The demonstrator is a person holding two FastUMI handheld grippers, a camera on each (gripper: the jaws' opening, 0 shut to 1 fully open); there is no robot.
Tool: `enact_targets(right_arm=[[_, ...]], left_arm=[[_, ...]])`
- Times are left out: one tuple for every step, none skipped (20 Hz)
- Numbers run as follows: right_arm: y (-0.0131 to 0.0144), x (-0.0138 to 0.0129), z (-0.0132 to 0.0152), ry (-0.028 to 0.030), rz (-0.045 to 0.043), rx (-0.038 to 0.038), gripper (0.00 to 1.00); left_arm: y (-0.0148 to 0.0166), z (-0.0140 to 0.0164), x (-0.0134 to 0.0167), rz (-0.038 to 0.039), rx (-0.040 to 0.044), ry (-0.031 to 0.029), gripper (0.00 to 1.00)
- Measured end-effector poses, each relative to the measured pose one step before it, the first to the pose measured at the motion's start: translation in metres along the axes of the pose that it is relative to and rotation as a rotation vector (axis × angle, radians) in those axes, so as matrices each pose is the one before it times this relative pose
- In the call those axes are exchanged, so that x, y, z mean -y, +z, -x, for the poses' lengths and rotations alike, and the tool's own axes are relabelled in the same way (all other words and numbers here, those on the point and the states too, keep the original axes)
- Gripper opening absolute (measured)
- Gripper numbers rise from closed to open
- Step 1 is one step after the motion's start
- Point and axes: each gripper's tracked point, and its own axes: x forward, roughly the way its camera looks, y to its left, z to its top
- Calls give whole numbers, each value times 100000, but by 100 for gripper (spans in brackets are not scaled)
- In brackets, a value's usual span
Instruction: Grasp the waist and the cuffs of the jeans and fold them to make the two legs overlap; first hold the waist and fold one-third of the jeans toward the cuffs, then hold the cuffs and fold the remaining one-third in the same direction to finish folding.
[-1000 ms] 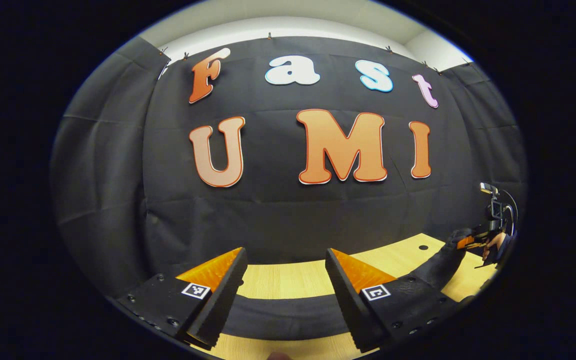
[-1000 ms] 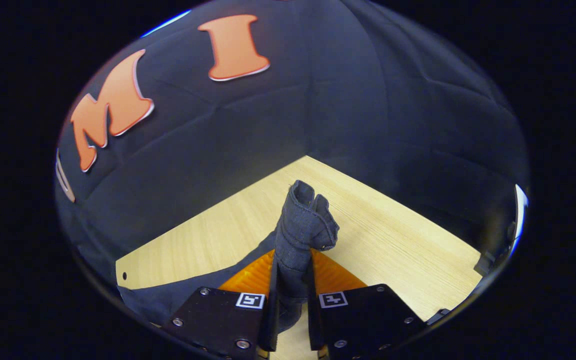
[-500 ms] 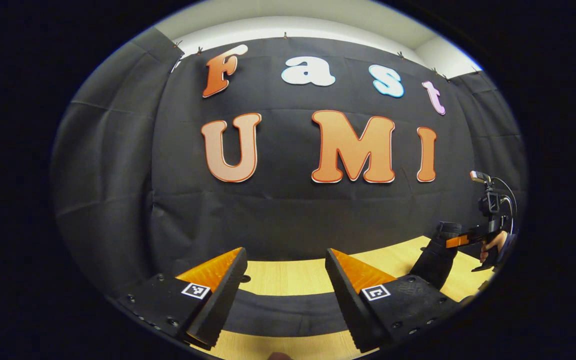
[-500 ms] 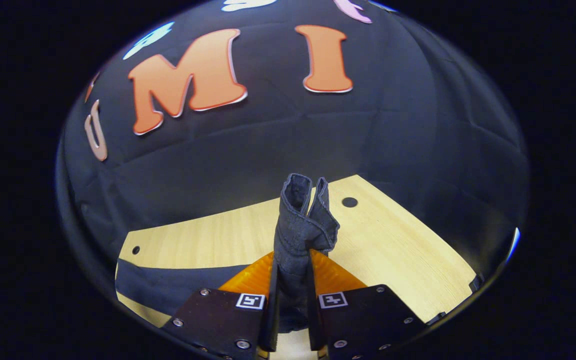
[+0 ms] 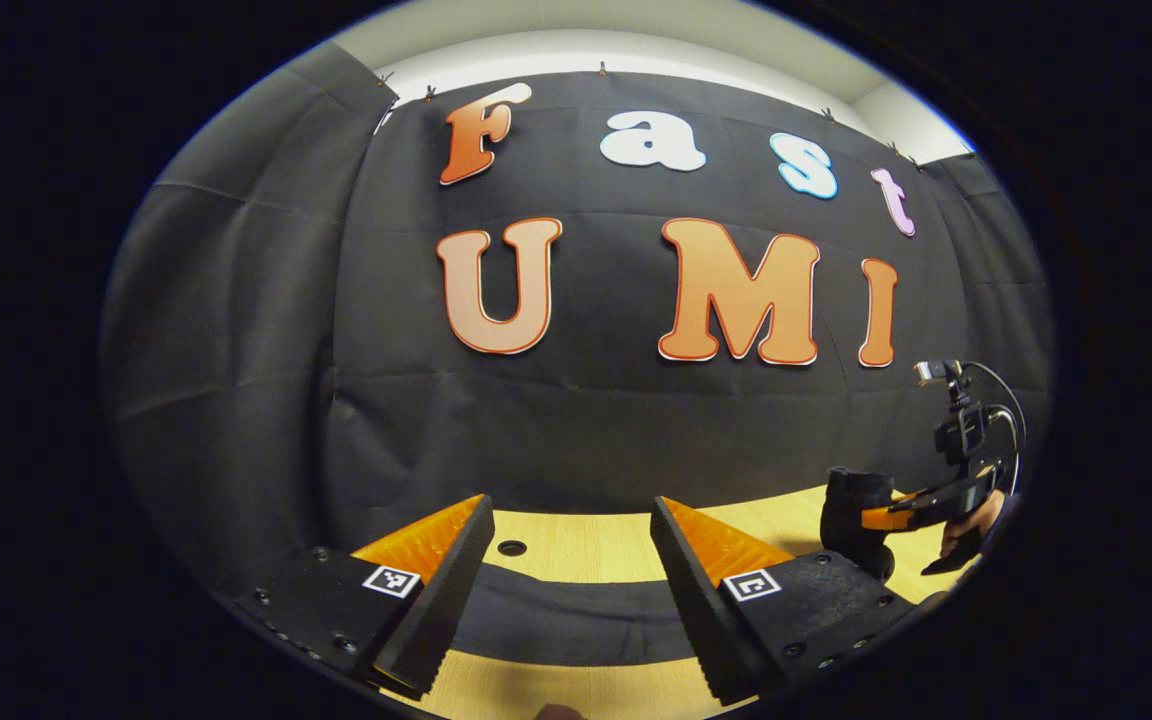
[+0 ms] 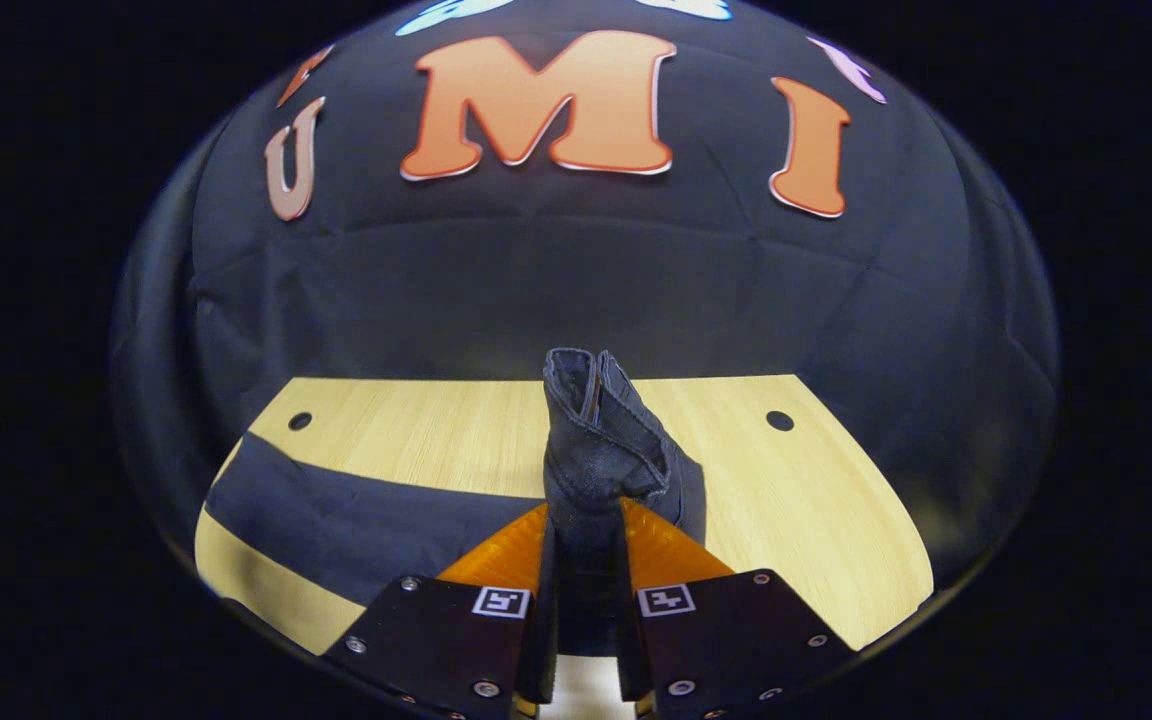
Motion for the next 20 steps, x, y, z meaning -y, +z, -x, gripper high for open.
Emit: enact_targets(right_arm=[[-359,-375,-265,-74,3054,-1177,25],[-608,-395,-191,793,3227,-1960,25],[-727,-241,-125,1053,2967,-3270,25],[-755,-338,-207,1128,2514,-3682,25],[-1098,-471,-52,804,2357,-3455,25],[-667,-768,-313,3181,-339,-2795,25],[-1198,-893,496,2984,-1231,-4319,33],[-924,-1413,-54,6268,-3297,-2959,45],[-506,-1291,361,5502,-3674,-1969,51],[-303,-816,20,2145,-1357,-1056,57],[-505,-863,-612,848,537,-265,59],[29,-949,-128,1943,392,-368,63],[63,-687,306,2233,-96,8,65],[151,-108,473,566,-120,740,69],[292,269,530,-833,-59,1033,71],[493,424,556,-951,-681,1682,72],[633,293,609,-611,-1041,1988,74],[813,441,863,-770,-1193,2485,78],[887,578,680,-1186,-848,3262,80],[953,715,700,-1717,-938,3427,83]], left_arm=[[-213,175,-373,32,-169,709,94],[32,79,-466,2,-278,999,94],[-104,45,-360,43,-421,742,94],[-17,160,-449,-60,-305,881,94],[-210,-8,-381,-97,-350,586,94],[-105,88,-319,-351,-557,719,94],[-112,59,-300,-268,-387,610,94],[-51,83,-285,-14,-109,620,94],[-78,98,-350,208,-128,547,94],[-167,122,-460,206,-663,718,94],[-467,-267,-487,535,-1214,921,94],[-344,-143,-631,928,-1328,1231,94],[-808,-284,-721,1304,-2500,1431,94],[-856,-526,-777,1193,-3594,1860,94],[-1026,-554,-947,1662,-3879,1654,95],[-1212,-820,-912,1880,-5136,2018,95],[-1279,-695,-700,2664,-5305,1507,96],[-1291,-934,-850,3328,-5054,1142,94],[-934,-805,-794,3424,-5093,1477,98],[-1149,-983,-1019,2552,-5587,1443,98]])
